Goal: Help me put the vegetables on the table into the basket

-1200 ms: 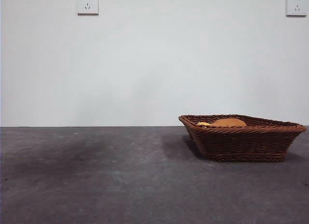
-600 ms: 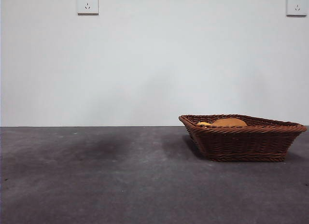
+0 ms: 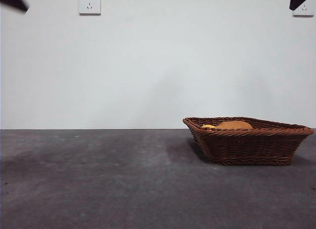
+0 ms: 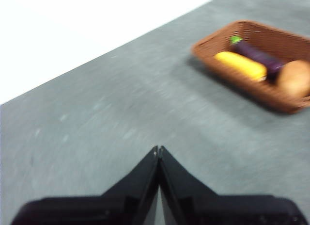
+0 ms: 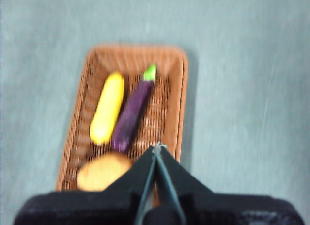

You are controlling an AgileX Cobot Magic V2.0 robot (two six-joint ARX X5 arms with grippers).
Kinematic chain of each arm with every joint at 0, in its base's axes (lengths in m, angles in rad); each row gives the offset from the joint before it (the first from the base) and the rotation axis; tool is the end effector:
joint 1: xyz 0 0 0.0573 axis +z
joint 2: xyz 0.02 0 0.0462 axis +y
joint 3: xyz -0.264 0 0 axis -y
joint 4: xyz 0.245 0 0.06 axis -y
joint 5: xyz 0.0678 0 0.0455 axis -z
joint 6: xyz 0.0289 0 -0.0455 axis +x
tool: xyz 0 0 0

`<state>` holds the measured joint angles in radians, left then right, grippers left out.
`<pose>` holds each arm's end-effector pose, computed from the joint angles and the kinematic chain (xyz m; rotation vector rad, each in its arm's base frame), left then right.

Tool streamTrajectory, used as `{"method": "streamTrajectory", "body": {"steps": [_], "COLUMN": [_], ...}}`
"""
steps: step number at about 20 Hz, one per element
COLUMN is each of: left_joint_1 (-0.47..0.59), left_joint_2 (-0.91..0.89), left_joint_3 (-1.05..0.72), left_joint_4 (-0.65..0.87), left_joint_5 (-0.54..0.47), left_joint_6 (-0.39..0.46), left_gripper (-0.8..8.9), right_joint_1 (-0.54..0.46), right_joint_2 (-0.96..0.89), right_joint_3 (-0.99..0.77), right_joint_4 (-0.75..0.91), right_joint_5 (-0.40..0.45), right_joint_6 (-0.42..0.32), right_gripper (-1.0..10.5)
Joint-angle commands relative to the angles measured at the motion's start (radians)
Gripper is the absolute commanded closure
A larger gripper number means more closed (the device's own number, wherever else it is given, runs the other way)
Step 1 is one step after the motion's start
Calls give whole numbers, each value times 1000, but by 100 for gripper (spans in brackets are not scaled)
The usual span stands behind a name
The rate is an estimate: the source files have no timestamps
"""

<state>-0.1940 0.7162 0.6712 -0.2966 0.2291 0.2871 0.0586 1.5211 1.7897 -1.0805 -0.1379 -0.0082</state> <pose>0.1545 -0.0370 0.2936 0.2740 0.2815 -0.4654 0.2928 0.0212 0.4201 0.0245 0.8117 0.1889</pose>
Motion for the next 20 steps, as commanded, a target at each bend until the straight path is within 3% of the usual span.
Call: {"method": "streamTrajectory", "body": {"steps": [1, 7, 14, 20], "left_joint_1": [52, 146, 154, 155], "left_joint_2": [-120, -352, -462, -629], "left_joint_3": [-236, -565, -653, -664], "left_joint_4": [154, 243, 245, 121], "left_joint_5": [5, -104, -140, -231], "left_joint_6": [-91, -287, -288, -291], "left_gripper": [817, 817, 817, 817], "right_joint_1": [-1, -1, -1, -1], "right_joint_2": [6, 6, 6, 6], "right_joint_3": [-5, -5, -5, -5], "right_joint_4": [51, 103, 106, 110], "right_joint_5": [1, 1, 1, 1], "right_joint_6": [2, 2, 2, 2], "right_gripper": [947, 947, 946, 946]}}
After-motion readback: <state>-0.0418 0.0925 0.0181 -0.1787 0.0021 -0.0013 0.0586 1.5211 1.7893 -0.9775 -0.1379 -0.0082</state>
